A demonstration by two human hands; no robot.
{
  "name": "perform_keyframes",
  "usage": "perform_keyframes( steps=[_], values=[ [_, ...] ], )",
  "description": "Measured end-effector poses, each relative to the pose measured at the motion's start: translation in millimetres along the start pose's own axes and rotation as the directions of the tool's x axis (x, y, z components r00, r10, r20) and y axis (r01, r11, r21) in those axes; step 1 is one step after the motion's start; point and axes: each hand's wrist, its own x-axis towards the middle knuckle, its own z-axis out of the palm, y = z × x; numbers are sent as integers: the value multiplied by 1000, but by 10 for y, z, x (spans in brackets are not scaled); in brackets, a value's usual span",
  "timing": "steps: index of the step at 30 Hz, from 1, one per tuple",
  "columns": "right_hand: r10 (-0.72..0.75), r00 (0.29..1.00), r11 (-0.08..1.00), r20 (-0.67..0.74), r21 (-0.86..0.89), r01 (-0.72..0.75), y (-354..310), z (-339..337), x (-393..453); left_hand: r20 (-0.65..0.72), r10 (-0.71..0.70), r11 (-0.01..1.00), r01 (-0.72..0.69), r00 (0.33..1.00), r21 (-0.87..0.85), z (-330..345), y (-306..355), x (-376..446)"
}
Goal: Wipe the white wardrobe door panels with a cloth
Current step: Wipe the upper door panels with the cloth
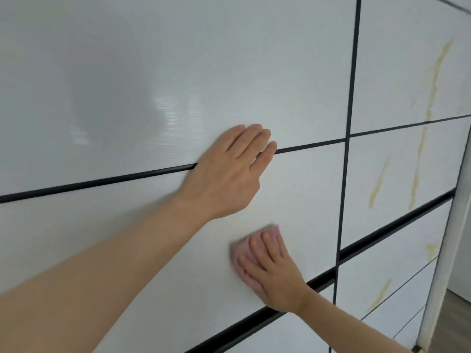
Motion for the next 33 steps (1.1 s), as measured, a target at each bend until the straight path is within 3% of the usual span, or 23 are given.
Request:
perform_keyframes(
  steps=[1,3,5,8,10,12,13,14,15,16,17,18,20,21,24,26,28,30,33],
  values=[
    [-193,979,978,71,-61,198,44,56,-276,3,-3,1000,3,1000,2,-11,2,9],
    [-439,891,885,116,-116,451,392,28,-456,6,-23,1000,22,1000,21,-32,20,11],
    [-499,865,855,53,-130,502,833,-114,-232,19,-41,999,41,999,28,-33,37,9],
    [-331,938,935,-107,-171,310,1588,-542,446,30,-99,993,97,995,63,-34,71,40],
    [-85,979,994,-185,-86,71,1897,-810,833,10,-171,981,170,985,91,-54,91,41],
    [107,963,994,-248,23,-104,1819,-820,984,-7,-293,948,291,956,130,-73,133,9],
    [118,957,993,-264,45,-110,1637,-749,943,-8,-361,921,358,932,153,-82,162,-33],
    [29,966,998,-258,57,-15,1385,-625,825,2,-424,890,416,906,185,-114,191,-95],
    [-153,964,985,-219,47,167,1109,-463,619,15,-460,870,447,888,208,-132,214,-163],
    [-388,909,918,-154,17,395,854,-262,378,41,-477,858,455,878,236,-177,232,-234],
    [-586,807,810,-73,-42,584,670,-61,131,69,-478,857,448,875,256,-208,254,-292],
    [-705,710,706,3,-103,701,563,87,-46,94,-477,857,439,874,270,-252,268,-342],
    [-793,606,596,59,-127,793,535,206,-73,142,-479,862,433,866,265,-324,266,-393],
    [-802,595,585,56,-128,801,594,150,75,161,-477,864,427,864,268,-370,260,-397],
    [-690,702,723,-178,-137,677,937,-274,719,195,-474,867,416,859,275,-513,233,-450],
    [-449,855,890,-259,-49,453,1226,-670,1183,189,-537,830,473,822,296,-606,227,-588],
    [-232,929,967,-287,39,253,1296,-802,1430,180,-622,768,549,762,330,-714,228,-791],
    [-289,920,947,-265,60,315,951,-691,1276,162,-692,706,613,703,356,-810,244,-992],
    [-673,733,728,-100,85,681,179,-198,544,150,-750,645,663,644,379,-924,297,-1176]
  ],
)
